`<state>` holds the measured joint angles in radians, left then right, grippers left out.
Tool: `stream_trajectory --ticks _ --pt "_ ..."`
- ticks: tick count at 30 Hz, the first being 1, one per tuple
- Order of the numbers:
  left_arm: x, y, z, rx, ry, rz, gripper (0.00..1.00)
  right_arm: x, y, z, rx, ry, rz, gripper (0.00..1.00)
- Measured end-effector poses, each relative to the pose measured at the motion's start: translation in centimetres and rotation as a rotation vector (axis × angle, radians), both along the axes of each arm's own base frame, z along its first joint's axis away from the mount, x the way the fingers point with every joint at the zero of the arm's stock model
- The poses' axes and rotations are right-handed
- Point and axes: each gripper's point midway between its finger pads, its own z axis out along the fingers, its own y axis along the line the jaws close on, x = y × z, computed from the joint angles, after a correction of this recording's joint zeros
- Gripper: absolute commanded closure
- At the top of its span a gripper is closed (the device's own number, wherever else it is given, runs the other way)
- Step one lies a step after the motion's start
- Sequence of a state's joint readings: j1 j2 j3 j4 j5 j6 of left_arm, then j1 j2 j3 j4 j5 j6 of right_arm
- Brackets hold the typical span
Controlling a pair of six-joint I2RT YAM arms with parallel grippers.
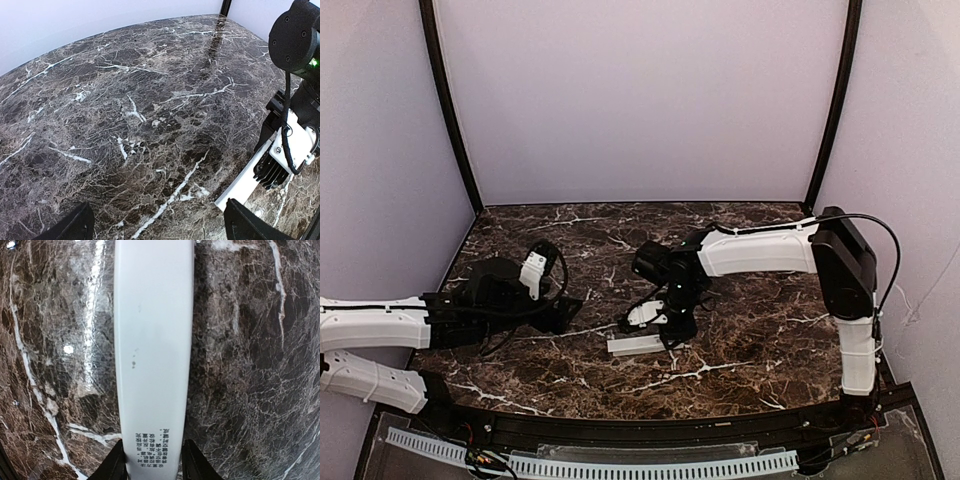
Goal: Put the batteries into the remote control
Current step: Place the battery cover on the remote control without the battery cover, then load the battery cover onto the remote control without the battery cover.
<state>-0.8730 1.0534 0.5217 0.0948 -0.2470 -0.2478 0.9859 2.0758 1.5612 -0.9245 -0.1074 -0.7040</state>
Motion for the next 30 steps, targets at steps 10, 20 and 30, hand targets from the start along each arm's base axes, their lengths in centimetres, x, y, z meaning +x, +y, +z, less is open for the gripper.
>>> stream_trajectory --ticks 10,20,30 --pt "-0.2 -0.4 -1.4 0.025 0.036 -0.020 0.05 0.0 0.0 0.0 -0.002 -0.002 -0.003 0.56" --pt "0.1 -0.5 -3.4 0.025 0.141 -0.024 0.11 0.1 0.7 -1.0 -0.016 0.023 0.003 0.61" --pt "0.0 0.3 -5.9 0.014 0.263 0.038 0.21 -0.2 1.3 -1.0 -0.006 0.060 -0.016 0.72"
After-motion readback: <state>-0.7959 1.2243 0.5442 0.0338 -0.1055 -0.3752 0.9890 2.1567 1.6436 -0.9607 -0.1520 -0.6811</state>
